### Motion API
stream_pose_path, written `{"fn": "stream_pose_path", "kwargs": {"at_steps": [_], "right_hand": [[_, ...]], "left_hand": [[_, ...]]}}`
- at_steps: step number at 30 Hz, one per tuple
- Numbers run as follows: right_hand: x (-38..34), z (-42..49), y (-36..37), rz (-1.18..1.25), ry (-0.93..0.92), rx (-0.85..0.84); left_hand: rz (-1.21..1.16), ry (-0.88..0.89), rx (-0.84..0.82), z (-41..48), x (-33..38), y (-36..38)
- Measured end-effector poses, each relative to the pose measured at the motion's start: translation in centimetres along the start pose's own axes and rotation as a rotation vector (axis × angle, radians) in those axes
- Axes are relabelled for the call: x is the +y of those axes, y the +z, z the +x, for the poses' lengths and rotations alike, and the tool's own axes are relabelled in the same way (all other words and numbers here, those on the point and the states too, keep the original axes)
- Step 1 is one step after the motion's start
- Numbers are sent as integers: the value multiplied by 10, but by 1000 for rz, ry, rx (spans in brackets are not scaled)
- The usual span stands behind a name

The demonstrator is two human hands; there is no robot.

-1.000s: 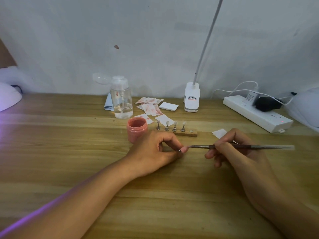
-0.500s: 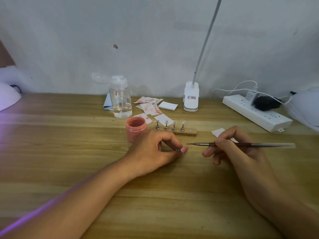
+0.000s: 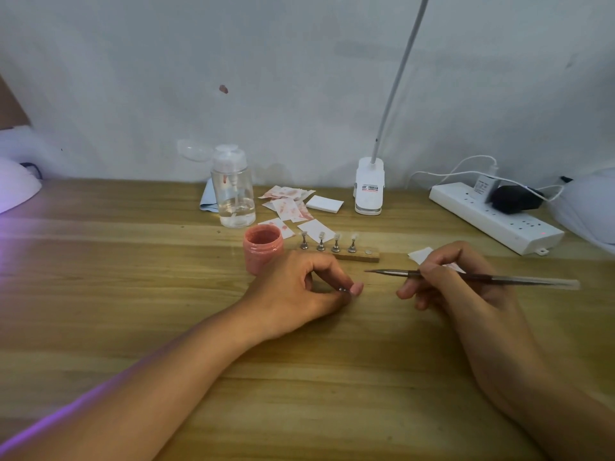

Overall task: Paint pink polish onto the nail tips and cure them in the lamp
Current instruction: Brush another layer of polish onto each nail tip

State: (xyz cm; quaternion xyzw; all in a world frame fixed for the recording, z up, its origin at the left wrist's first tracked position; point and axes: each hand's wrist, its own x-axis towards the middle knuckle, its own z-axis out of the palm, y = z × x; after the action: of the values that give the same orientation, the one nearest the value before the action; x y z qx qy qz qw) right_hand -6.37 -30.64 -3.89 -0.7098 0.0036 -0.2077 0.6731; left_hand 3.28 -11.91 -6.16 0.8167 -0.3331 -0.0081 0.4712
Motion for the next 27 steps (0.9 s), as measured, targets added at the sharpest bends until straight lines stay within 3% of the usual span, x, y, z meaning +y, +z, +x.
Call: {"fn": "stream_pose_path", "kwargs": {"at_steps": [6,14,22,27], "right_hand": [[-1,-1,4,-82,-32,-113],[3,1,-1,22,-24,9],[2,-2,0,-83,-38,-134],[2,0,-2,9,-45,8]], "left_hand": [[11,-2,-10,1,0,-1],[15,3,-12,1,-1,-2],[25,10,-25,2,-1,-2],[32,5,-13,2,-1,-2]]}}
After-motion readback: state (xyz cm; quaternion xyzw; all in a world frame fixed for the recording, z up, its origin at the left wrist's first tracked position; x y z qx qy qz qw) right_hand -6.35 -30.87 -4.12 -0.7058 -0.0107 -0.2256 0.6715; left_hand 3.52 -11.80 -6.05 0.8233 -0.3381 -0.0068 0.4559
